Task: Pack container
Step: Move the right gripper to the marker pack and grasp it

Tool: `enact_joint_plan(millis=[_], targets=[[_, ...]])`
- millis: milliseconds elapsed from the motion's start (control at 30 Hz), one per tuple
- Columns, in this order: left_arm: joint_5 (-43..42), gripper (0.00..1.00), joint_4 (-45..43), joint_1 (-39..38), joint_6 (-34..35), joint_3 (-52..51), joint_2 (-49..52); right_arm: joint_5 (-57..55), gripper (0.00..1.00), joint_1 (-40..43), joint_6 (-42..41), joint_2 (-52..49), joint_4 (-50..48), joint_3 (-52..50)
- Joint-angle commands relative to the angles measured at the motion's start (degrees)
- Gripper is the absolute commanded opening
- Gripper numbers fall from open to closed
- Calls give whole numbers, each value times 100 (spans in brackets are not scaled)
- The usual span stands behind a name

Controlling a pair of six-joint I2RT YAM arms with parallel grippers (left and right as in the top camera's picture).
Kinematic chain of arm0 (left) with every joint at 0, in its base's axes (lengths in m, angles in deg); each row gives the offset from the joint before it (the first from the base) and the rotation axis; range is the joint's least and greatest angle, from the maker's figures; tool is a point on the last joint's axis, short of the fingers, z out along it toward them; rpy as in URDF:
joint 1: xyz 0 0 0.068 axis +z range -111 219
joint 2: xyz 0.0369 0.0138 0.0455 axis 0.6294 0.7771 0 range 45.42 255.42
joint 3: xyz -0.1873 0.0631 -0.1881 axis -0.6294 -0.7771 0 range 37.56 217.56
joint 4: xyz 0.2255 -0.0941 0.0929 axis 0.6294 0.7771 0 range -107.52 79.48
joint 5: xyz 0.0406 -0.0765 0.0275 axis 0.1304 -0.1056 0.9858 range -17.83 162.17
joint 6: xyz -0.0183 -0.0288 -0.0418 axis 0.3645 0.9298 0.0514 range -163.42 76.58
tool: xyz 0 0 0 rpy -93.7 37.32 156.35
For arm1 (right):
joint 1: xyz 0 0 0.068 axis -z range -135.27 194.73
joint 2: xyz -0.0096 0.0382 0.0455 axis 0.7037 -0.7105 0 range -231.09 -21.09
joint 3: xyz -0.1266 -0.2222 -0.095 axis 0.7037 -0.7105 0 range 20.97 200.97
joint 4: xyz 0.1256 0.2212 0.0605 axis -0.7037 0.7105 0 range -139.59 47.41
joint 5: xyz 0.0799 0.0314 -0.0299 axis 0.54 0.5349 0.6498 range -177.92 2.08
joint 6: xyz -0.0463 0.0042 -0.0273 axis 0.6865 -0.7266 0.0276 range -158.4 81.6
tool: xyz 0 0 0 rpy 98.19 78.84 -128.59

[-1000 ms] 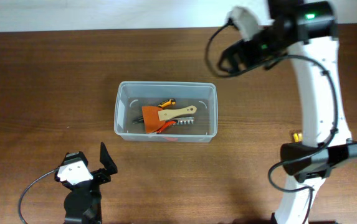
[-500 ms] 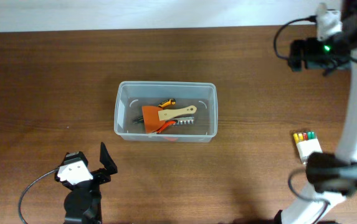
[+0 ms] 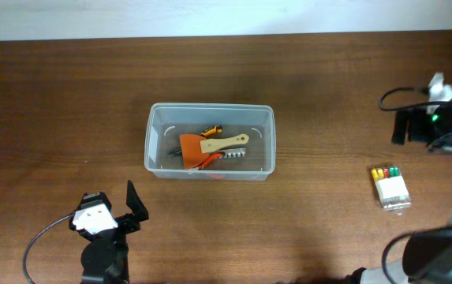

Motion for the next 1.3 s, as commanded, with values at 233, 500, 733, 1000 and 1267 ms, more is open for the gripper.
enact_joint_plan(millis=[233, 500, 733, 1000, 1267], targets=[[22, 99, 11, -17, -50, -17, -24, -1034, 99, 33, 1237, -4, -1950, -2146], [22, 99, 11, -17, -50, -17, -24, -1139, 99, 44, 1565, -68, -3012, -2841], [22, 99, 11, -17, -50, -17, -24, -785, 99, 44, 1556, -417, -3101, -2876], [22, 99, 11, -17, -50, -17, -24, -632, 99, 44, 1294, -876, -3080, -2898], [22, 99, 11, -17, -50, -17, -24, -732, 99, 44, 1134, -1344, -3101, -2942]])
